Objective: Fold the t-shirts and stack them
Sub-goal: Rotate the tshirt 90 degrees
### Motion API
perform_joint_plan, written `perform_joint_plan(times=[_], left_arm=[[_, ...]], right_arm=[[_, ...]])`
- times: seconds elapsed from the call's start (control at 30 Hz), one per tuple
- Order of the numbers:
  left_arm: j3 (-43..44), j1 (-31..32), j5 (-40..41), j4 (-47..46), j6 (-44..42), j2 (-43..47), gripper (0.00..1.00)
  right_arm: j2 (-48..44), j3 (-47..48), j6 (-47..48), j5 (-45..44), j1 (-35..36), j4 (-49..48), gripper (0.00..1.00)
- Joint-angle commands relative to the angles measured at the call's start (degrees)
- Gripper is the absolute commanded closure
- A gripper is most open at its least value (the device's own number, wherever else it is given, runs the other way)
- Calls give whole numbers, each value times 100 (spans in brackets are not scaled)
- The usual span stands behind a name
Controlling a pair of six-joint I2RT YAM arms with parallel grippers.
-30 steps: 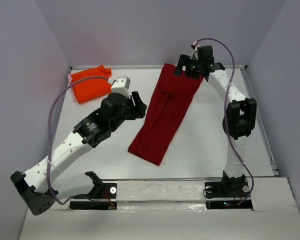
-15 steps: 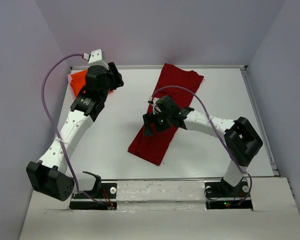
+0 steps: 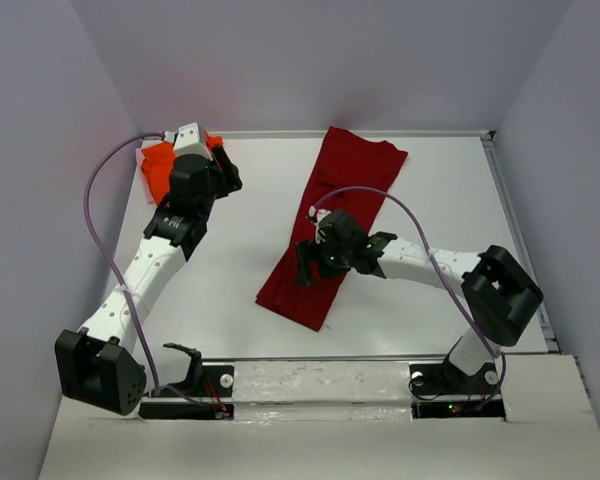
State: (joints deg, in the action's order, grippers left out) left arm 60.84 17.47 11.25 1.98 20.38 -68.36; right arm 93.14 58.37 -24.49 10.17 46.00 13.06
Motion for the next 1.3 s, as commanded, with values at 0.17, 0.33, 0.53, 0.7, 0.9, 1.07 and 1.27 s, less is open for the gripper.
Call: perform_joint_plan(times=[0.17,0.33,0.53,0.7,0.9,1.07,1.27], left_arm=[[-160,-165,-175,-444,115,-55,34],[-213,-183,-280,-444,98,-46,34],[-186,-174,-404,-426,106,-108,34],[-160,-183,-518,-409,133,-169,34],[-107,-174,-518,-356,115,-222,34],[-81,-192,-553,-312,106,-292,34],[-55,-192,-668,-295,124,-371,34]], right_arm=[[599,552,-284,37,814,-400,11],[1090,553,-320,-33,814,-454,11],[1566,596,-337,-516,814,-33,12],[1602,360,-390,-648,814,355,12],[594,-614,-618,-858,814,531,12],[-479,-1257,-856,-1263,814,1119,12],[-1632,-1723,-1251,-1598,814,1629,11]])
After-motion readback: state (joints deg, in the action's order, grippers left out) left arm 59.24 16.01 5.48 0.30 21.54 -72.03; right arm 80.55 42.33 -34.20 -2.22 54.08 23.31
